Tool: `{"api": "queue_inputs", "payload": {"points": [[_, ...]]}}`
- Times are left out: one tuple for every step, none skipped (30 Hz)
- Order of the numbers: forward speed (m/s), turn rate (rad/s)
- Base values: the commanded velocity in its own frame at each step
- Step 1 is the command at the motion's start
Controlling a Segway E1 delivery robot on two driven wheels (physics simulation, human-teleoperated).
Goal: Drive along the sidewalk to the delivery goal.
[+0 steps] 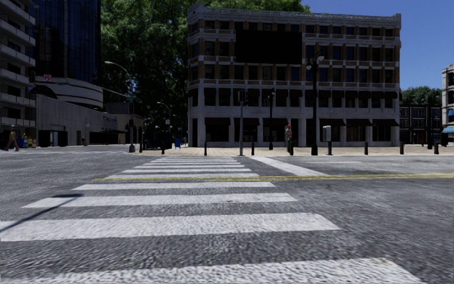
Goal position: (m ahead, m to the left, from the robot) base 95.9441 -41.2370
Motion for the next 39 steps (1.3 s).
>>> {"api": "queue_inputs", "payload": {"points": [[2.0,0.0],[2.0,0.0],[2.0,0.0],[2.0,0.0],[2.0,0.0],[2.0,0.0],[2.0,0.0],[2.0,0.0],[2.0,0.0],[2.0,0.0],[2.0,0.0],[2.0,0.0],[2.0,0.0],[2.0,0.0],[2.0,0.0],[2.0,0.0],[2.0,0.0],[2.0,0.0],[2.0,0.0],[2.0,0.0],[2.0,0.0],[2.0,0.0],[2.0,0.0],[2.0,0.0],[2.0,0.0],[2.0,0.0],[2.0,0.0],[2.0,0.0],[2.0,0.0],[2.0,0.0],[2.0,0.0],[2.0,0.0],[2.0,0.0],[2.0,0.0],[2.0,0.02],[2.0,0.09],[2.0,0.09],[2.0,0.13],[2.0,0.16]]}}
